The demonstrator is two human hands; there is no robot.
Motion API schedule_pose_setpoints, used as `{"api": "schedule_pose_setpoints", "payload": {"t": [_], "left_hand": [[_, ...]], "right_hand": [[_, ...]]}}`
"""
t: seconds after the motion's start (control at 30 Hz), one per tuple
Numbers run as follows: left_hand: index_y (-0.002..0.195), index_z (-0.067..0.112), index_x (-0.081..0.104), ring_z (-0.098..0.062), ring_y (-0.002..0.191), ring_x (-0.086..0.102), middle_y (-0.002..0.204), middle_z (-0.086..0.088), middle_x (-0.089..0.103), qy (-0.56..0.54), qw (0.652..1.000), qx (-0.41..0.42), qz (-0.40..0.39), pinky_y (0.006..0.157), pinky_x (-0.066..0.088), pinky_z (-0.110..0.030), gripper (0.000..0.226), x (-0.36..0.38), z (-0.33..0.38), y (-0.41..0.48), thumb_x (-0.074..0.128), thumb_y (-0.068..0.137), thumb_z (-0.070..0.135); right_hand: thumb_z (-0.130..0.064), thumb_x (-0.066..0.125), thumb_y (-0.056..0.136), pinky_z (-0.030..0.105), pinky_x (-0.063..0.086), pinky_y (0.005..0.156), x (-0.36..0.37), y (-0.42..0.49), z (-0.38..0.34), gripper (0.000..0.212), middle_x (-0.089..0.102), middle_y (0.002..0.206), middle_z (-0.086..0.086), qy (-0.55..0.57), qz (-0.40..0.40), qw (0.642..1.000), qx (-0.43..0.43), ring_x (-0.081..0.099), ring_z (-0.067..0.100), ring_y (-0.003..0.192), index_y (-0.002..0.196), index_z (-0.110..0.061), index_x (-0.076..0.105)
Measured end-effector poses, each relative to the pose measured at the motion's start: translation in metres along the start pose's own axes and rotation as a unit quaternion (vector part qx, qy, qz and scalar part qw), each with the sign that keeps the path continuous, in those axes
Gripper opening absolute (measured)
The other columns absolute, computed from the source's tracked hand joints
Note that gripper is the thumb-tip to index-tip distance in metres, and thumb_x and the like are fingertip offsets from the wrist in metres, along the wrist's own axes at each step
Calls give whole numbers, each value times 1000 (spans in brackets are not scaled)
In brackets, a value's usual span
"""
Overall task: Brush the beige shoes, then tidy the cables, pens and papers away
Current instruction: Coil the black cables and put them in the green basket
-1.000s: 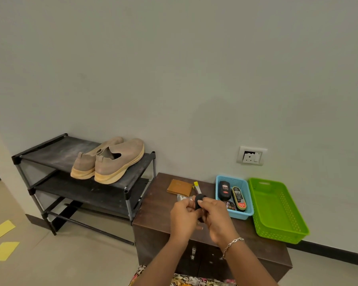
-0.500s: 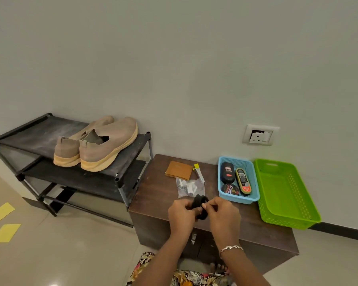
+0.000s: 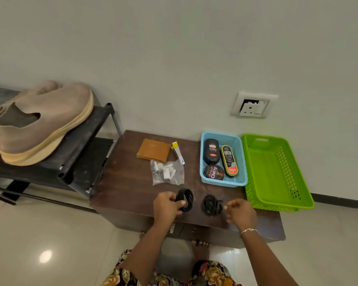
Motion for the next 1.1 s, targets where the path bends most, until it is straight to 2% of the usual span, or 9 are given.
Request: {"api": "schedule_pose_setpoints", "payload": {"t": [0.13,0.23,0.33,0.5,0.67,0.77,0.87,1.0,1.1], "left_hand": [[92,-4,63,-27,76,63,80,-13,60,24,1000,-8,-3,70,58,-37,14,9,-7,14,68,79,-4],[81,4,54,-25,75,61,70,-4,53,60,998,-8,4,67,58,-38,17,11,-12,22,69,78,-3],[66,15,46,-31,77,64,73,-8,57,113,993,1,39,71,56,-46,31,8,-20,30,73,75,2],[64,17,43,-32,75,64,81,-16,63,153,987,8,57,70,55,-46,34,13,-25,36,72,76,5],[74,11,50,-28,82,62,88,-14,63,191,980,14,53,69,49,-33,21,16,-20,36,70,78,7],[68,13,48,-29,81,63,86,-14,64,188,981,21,51,70,52,-34,26,16,-19,37,71,77,5],[61,15,47,-30,76,65,81,-14,64,144,989,6,43,69,57,-42,33,13,-22,36,73,73,0],[65,10,48,-18,60,61,74,-8,58,91,996,-5,2,51,55,-26,29,22,-10,21,71,75,-4],[66,9,50,-23,70,64,77,-10,60,77,996,24,-38,55,57,-28,27,45,17,4,72,74,-4]], "right_hand": [[-14,73,76,45,57,69,18,20,7,16,65,83,17,-28,-7,999,18,62,29,68,75,-12,57],[-28,78,71,50,54,78,32,27,10,32,64,94,17,-47,-17,999,19,63,34,90,87,-8,57],[-39,77,69,48,55,78,43,29,9,50,63,102,18,-83,-29,996,15,62,36,94,99,-5,57],[-36,70,78,35,45,87,44,28,-3,51,55,119,17,-200,-7,980,-27,55,33,109,114,-7,50],[-20,61,85,34,46,88,52,27,-15,34,48,123,15,-246,3,965,-90,56,34,107,117,-12,53],[-12,54,88,31,45,87,50,26,-17,25,57,119,14,-260,17,959,-113,57,31,106,112,-10,60],[-9,56,86,31,45,88,43,27,-14,23,65,113,13,-228,13,967,-116,58,29,107,108,-8,64],[-6,63,81,30,46,82,16,19,-14,14,68,103,11,-146,19,980,-133,62,27,97,93,-8,67],[-3,67,77,24,41,72,-19,8,-22,12,69,96,11,-104,38,978,-178,64,26,91,88,-6,67]]}}
Point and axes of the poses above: each hand's wrist, its own y-axis towards the middle knuckle, its own x-axis out of the palm, z = x × y, the point moved 10 cm from there along y, towards the middle knuckle
